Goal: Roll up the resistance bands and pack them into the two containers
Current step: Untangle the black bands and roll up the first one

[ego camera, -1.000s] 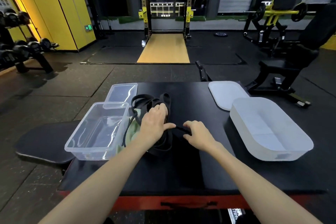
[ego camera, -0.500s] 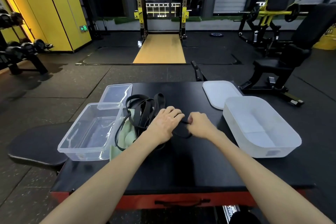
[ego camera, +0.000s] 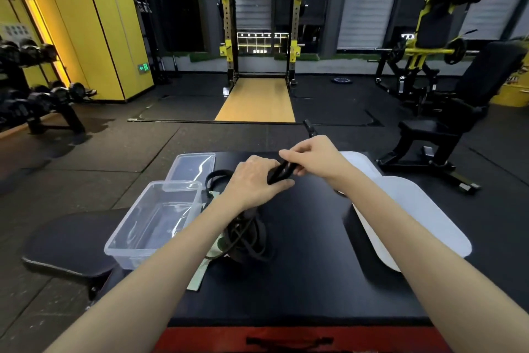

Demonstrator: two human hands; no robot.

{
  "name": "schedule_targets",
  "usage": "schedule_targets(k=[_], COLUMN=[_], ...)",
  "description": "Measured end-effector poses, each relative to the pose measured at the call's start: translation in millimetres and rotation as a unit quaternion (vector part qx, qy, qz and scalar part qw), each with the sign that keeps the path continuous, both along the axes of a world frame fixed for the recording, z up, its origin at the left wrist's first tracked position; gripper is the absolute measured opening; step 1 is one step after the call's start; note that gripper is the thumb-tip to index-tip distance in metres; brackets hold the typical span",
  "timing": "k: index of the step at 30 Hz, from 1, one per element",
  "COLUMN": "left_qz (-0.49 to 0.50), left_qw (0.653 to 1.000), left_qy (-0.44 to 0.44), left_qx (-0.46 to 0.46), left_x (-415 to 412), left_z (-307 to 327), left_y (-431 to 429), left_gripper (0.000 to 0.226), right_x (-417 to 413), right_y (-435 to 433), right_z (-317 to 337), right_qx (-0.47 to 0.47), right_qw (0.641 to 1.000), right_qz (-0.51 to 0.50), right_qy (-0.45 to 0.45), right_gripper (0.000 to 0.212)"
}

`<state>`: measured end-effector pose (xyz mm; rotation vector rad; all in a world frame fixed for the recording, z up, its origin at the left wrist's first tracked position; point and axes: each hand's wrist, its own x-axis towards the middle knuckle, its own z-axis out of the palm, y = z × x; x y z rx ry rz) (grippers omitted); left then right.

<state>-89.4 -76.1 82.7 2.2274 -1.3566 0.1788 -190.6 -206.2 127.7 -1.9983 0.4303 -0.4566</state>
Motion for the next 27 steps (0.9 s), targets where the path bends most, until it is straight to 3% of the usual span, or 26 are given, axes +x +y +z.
schedule_targets(k=[3,7,14,18,23,27], left_qz=[-0.025,-0.020,-0.015,-0.064,-0.080,-0.073], left_qw=[0.996,0.988,0.963,0.950,0.948,0.946], left_qy=[0.076,0.116,0.189,0.243,0.254,0.238], left_qx=[-0.029,-0.095,-0.191,-0.184,-0.173,-0.206], left_x=[3,-2,-5,-5,6,7], left_z=[15,28,39,42,37,43], left_y=[8,14,16,13,11,10], left_gripper=[0.024,0.025,0.034,0.018,0.021,0.023], right_x=[-2,-3,2,9,16,17], right_y=[3,5,10,12,8,6], right_z=[15,24,24,28,41,61], right_qx=[0.034,0.080,0.002,0.066,0.109,0.142], right_qw=[0.999,0.990,0.988,0.985,0.983,0.971], right_qz=[0.034,0.104,0.128,0.098,0.041,0.051], right_qy=[-0.021,-0.052,-0.082,-0.122,-0.145,-0.185], right_gripper=[0.024,0.029,0.023,0.020,0.010,0.011])
